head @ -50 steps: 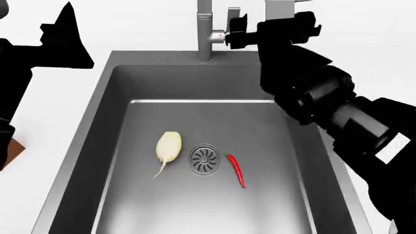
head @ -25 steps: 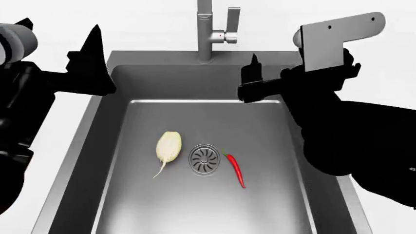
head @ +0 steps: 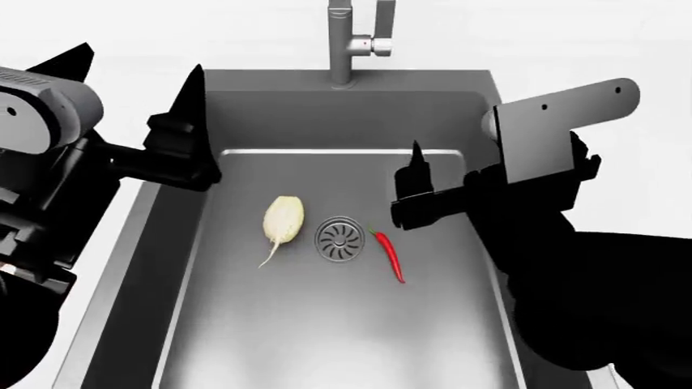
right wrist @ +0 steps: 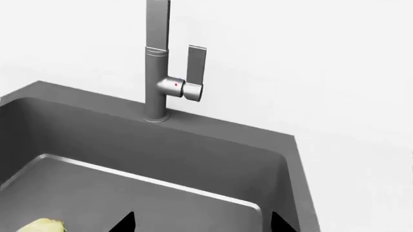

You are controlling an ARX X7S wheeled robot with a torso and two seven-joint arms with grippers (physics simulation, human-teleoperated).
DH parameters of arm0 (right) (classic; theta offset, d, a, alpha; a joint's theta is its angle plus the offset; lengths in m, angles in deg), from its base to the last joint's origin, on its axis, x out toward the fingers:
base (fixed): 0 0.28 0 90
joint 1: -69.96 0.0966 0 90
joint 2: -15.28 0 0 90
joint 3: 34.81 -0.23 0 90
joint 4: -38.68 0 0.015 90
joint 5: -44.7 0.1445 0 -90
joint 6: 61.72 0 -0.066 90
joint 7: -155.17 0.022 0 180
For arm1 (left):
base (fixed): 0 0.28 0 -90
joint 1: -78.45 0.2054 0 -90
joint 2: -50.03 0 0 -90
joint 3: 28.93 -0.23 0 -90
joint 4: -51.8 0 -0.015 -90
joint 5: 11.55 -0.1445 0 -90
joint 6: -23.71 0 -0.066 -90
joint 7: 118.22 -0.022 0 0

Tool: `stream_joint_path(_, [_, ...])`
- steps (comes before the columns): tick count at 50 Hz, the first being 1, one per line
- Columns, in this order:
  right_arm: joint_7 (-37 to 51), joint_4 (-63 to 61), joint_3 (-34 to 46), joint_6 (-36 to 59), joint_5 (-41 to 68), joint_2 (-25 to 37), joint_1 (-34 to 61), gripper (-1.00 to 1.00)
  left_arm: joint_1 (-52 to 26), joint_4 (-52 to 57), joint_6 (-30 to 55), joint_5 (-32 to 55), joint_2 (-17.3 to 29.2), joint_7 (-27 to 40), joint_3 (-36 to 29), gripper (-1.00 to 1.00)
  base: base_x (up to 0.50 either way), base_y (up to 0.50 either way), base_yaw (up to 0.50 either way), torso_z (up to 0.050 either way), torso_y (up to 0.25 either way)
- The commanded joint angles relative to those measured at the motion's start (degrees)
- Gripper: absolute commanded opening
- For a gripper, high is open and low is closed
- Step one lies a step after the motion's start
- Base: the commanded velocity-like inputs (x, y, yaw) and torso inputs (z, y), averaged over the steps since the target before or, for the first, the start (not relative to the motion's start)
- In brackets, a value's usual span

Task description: Pick up the fruits and vegetables and place them in the sink. Turn on the sink faucet to wash them. Then turn the sink off and put them in the tray.

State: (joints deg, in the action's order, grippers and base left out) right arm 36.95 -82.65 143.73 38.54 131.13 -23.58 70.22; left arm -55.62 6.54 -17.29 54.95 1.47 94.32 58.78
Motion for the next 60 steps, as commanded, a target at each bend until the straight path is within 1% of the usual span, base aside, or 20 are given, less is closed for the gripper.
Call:
stream_joint_path(1, [1.8, 0.7, 0.9, 3.2, 3.7, -2.0, 1.0, 1.00, 2.5, 0.0, 0.1, -0.2, -0.8, -0.3, -1.4, 1.00, 0.00, 0.00, 0.00, 0.000, 0.000])
stream_joint_path(9, [-1.2, 8.5, 2.2, 6.6, 11.5, -8.2, 1.0, 1.00, 2.9, -0.2, -0.2, -0.4, -0.7, -0.4, -1.6, 1.00, 0.00, 0.00, 0.00, 0.000, -0.001])
stream_joint_path(16, [-4.7, 13.7, 3.4, 8.6, 14.2, -11.6, 0.0, 1.00, 3.0, -1.0, -0.5, -1.0, -0.8, -0.8, -1.7, 1.00, 0.00, 0.00, 0.00, 0.000, -0.003])
stream_joint_path(33, [-11.9, 24.4, 5.7, 9.4, 14.6, -17.2, -4.5, 1.00, 2.7, -1.7, -0.9, -1.5, -0.8, -1.3, -2.2, 1.00, 0.00, 0.00, 0.00, 0.000, -0.002])
stream_joint_path(45, [-15.2, 30.6, 6.3, 8.5, 14.2, -19.3, -7.4, 1.00, 3.2, -1.9, -1.4, -2.2, -0.8, -1.7, -2.5, 1.00, 0.00, 0.00, 0.00, 0.000, -0.003])
stream_joint_path(60, [-21.6, 41.2, 7.2, 7.4, 13.7, -23.3, -11.5, 1.00, 3.6, -1.9, -1.7, -2.6, -0.7, -1.8, -2.9, 1.00, 0.00, 0.00, 0.00, 0.000, -0.003])
